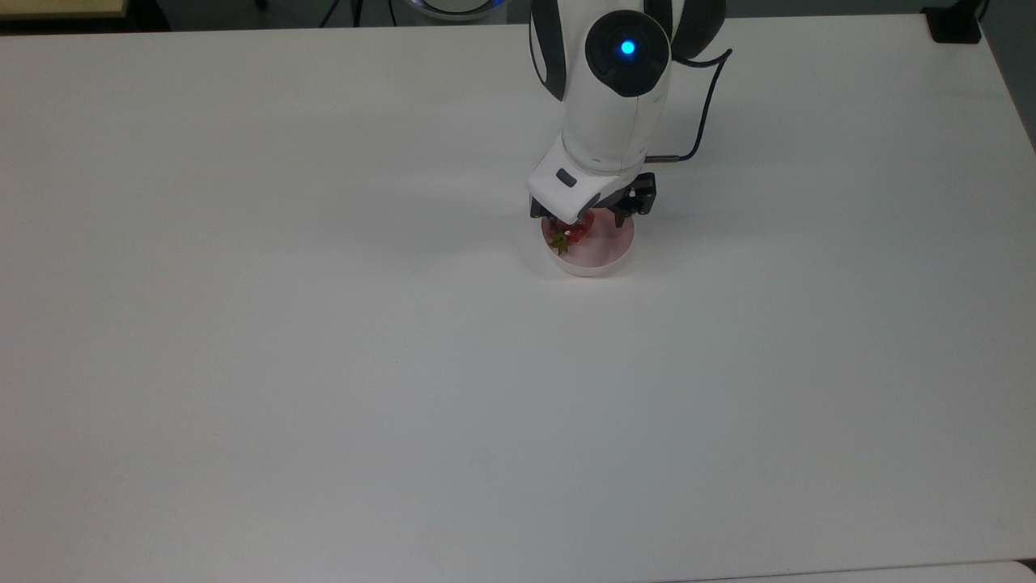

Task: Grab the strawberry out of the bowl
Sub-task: 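Close the gripper on the red strawberry inside the bowl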

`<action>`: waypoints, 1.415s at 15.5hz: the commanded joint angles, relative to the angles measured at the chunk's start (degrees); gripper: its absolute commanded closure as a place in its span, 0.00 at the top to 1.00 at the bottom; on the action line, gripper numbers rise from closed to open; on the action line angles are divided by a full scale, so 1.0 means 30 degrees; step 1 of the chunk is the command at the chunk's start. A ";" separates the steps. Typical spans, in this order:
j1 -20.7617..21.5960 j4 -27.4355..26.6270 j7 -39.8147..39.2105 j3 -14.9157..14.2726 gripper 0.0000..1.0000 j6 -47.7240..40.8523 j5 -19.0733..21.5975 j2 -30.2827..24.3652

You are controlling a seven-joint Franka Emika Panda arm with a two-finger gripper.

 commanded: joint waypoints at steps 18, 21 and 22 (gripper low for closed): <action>0.0135 -0.0128 -0.2341 -0.0418 0.34 0.0098 -0.0084 0.0804; 0.0106 -0.0069 -0.2282 -0.0389 0.33 -0.0077 -0.0084 0.0600; 0.0077 -0.0040 -0.2253 -0.0389 0.32 -0.0078 -0.0055 0.0512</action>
